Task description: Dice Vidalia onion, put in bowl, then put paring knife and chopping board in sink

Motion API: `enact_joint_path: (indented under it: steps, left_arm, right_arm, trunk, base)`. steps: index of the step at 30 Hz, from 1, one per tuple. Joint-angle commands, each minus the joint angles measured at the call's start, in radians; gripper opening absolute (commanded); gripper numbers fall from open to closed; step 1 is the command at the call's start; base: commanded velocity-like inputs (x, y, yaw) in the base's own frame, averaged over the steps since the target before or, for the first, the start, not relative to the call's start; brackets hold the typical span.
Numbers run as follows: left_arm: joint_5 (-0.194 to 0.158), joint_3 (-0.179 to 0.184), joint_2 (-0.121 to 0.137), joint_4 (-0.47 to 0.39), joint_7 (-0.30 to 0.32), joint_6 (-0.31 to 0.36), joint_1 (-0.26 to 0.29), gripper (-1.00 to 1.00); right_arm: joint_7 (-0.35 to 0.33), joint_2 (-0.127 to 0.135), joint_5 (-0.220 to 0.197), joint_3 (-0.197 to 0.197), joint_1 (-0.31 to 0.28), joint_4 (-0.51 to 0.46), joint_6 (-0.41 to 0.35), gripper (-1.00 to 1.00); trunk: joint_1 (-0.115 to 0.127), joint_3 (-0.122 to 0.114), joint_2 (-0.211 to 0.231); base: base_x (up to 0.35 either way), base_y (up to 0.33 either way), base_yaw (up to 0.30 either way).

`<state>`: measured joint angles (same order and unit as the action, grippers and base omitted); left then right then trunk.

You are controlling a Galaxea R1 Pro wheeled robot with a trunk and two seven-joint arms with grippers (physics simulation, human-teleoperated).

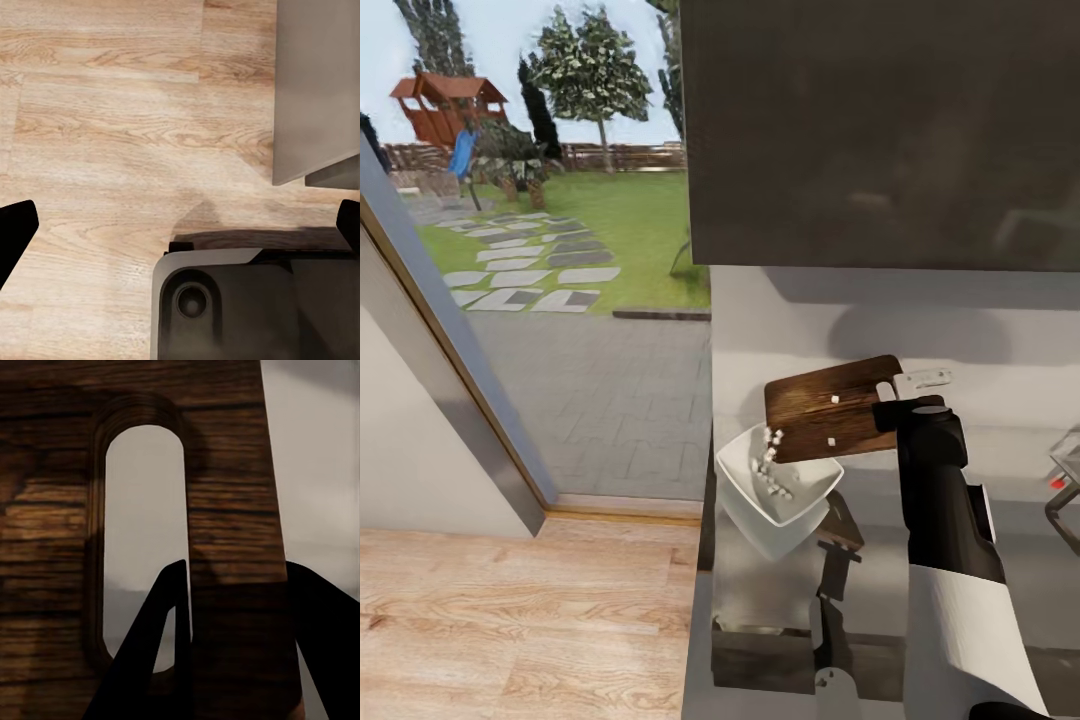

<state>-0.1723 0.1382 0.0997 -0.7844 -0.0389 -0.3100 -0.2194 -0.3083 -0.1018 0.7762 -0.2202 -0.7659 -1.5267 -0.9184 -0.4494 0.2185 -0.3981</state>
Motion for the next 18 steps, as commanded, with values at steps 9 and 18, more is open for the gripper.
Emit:
enact_joint_path:
  steps: [9, 18]
  left_arm:
    - [-0.01, 0.006, 0.002, -0.001, -0.004, -0.002, 0.0, 1.0]
    - [-0.01, 0.006, 0.002, -0.001, -0.004, -0.002, 0.0, 1.0]
  right_arm:
    - [-0.009, -0.001, 0.011, 0.045, -0.001, -0.002, -0.007, -1.0]
    - [-0.008, -0.001, 0.013, 0.05, -0.001, -0.003, -0.008, -1.0]
  trunk:
    - [-0.001, 0.002, -0.002]
    - [-0.001, 0.002, -0.002]
  base:
    - [0.0, 0.0, 0.0]
    - [0.0, 0.0, 0.0]
